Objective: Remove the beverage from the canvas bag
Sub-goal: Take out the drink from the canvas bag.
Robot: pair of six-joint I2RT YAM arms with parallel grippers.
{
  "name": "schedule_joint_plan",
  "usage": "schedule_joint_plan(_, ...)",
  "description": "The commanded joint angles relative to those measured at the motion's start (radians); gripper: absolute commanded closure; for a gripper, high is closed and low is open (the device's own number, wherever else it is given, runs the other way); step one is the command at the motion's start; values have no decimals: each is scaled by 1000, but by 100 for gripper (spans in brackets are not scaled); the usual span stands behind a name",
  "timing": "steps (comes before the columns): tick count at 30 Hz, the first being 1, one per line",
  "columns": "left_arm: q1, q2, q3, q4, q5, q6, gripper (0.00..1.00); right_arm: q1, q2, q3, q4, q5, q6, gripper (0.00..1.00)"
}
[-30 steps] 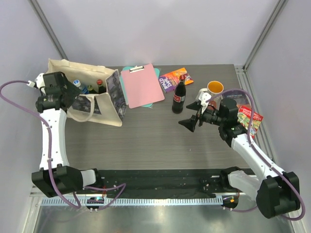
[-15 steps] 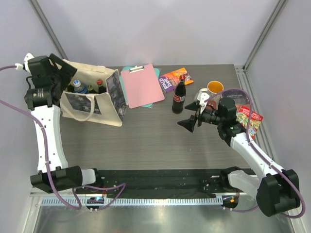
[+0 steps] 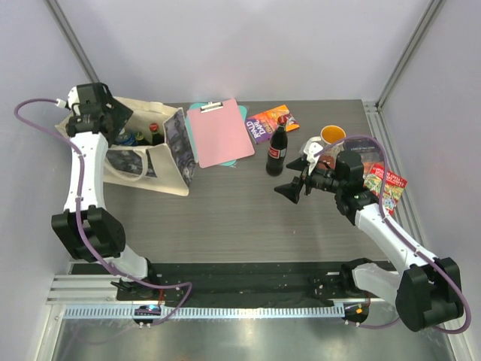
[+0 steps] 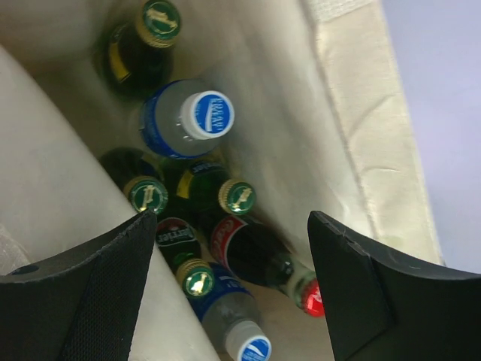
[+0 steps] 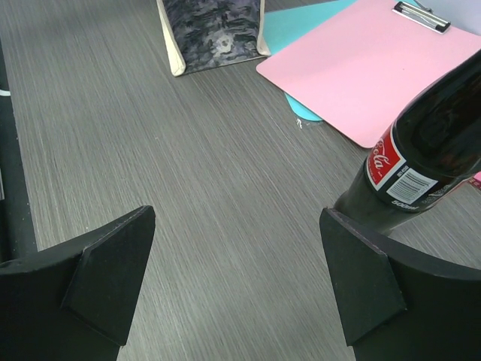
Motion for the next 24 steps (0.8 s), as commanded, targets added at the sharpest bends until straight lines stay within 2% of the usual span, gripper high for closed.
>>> schedule_joint_plan(1, -3, -22, -63, 80, -114, -4, 18, 6, -10, 16, 31, 19, -9, 4)
schedule_joint_plan(8, -3, 72, -37, 83, -140, 24, 18, 6, 0, 14, 36, 25, -9, 4)
schedule_joint_plan(15, -3, 168, 61, 57, -154, 47, 18, 8, 0, 14, 36, 36, -10, 5)
schedule_joint_plan(24, 0, 233, 122, 46, -177, 97, 31, 6, -7, 9, 25, 51, -10, 4)
